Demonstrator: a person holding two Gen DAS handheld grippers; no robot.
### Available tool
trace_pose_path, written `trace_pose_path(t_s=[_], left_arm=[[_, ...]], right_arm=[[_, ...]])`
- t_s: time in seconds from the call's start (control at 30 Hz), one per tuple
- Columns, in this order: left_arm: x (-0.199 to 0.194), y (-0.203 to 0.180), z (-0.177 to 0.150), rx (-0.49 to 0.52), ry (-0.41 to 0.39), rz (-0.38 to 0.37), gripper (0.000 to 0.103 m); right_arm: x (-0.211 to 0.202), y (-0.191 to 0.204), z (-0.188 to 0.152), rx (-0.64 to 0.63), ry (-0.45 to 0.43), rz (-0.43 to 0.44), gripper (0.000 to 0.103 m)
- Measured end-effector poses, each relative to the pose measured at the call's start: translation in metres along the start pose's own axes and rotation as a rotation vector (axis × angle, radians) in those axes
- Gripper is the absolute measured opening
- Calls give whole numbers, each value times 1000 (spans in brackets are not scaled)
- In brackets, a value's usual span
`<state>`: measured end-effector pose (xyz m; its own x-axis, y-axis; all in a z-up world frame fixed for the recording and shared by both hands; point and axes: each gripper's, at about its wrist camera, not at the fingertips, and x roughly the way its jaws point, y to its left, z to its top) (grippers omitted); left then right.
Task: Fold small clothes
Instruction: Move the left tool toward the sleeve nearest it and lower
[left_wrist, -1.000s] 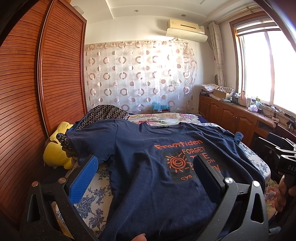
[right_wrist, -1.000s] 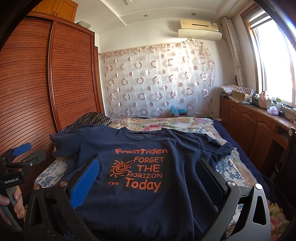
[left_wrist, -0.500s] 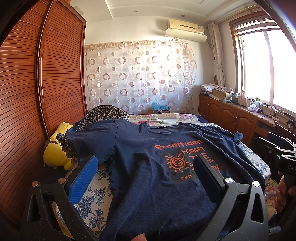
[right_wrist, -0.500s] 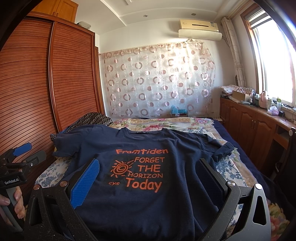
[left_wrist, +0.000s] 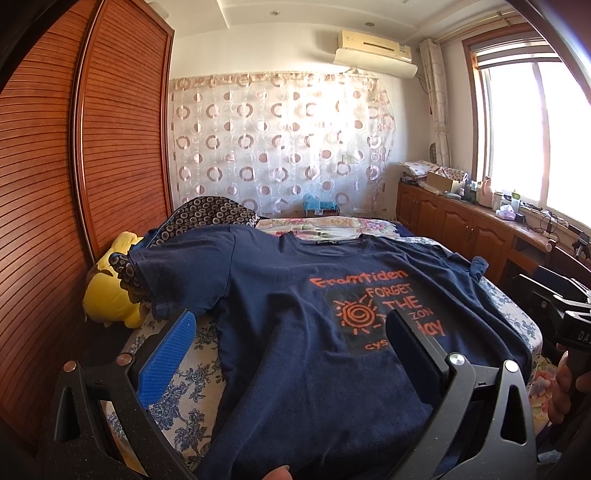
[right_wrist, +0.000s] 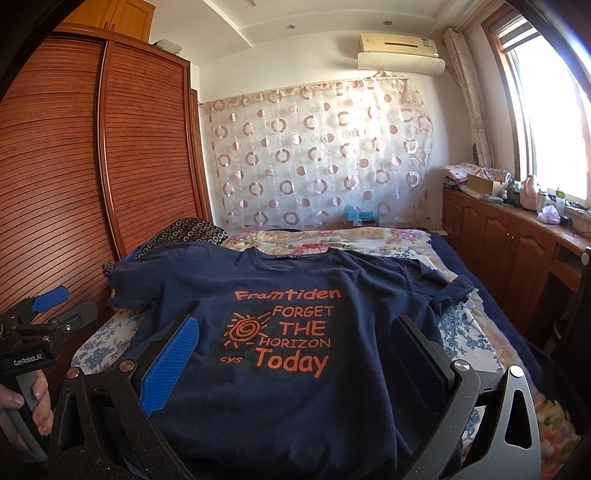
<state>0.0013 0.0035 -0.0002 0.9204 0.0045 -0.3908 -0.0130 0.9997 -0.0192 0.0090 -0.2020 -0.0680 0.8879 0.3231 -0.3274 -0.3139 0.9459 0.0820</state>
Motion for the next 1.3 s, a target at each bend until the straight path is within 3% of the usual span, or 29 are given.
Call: trace_pose_path(t_s=[0.47, 0.8, 1.2, 1.3], left_arm=[[49, 57, -14, -30, 92, 69, 103], [91, 105, -14, -54, 181, 84, 103], [136, 155, -13, -160, 279, 22, 101], [138, 163, -14, -205, 286, -30, 97]], right_arm=[[40, 9, -10, -58, 22, -5, 103], [75, 15, -5, -107, 83, 99, 103], [100, 1, 8, -155, 182, 138, 103], [109, 1, 13, -166, 203, 142, 103]])
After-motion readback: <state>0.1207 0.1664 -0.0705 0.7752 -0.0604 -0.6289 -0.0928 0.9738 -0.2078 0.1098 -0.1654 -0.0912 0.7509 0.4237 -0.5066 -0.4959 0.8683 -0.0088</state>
